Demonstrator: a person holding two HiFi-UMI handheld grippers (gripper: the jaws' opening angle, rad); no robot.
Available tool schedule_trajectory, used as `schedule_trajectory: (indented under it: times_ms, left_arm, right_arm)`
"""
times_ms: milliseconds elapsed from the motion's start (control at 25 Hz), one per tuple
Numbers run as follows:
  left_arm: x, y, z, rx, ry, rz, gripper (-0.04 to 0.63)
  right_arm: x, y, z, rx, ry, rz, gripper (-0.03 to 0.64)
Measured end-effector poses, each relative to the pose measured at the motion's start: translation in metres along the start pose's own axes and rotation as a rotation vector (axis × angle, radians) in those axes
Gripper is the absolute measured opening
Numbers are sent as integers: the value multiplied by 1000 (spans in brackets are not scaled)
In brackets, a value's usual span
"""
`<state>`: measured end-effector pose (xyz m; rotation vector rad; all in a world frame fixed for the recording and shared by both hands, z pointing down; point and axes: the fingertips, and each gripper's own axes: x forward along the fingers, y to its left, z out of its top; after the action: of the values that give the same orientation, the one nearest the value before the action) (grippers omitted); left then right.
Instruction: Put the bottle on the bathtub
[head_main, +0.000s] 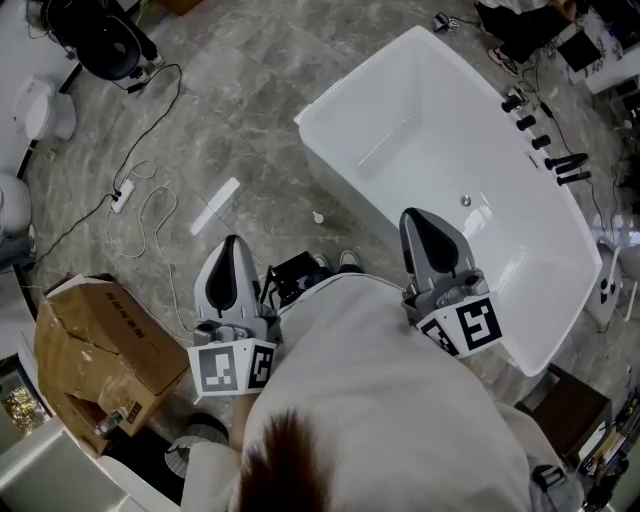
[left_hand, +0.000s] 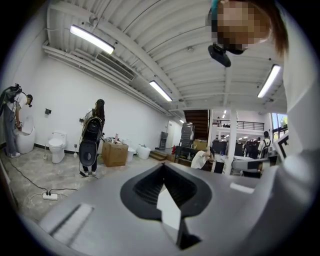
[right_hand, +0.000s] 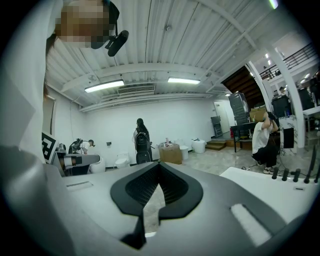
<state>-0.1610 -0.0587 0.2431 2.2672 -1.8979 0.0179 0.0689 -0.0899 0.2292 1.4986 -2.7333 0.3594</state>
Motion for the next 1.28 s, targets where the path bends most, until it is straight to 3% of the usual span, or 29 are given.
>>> schedule_trajectory:
  times_ms: [1280]
  left_arm:
    - [-2, -9, -2, -36, 7, -12, 49]
  right_arm:
    - [-10, -1, -2, 3, 1, -9, -2]
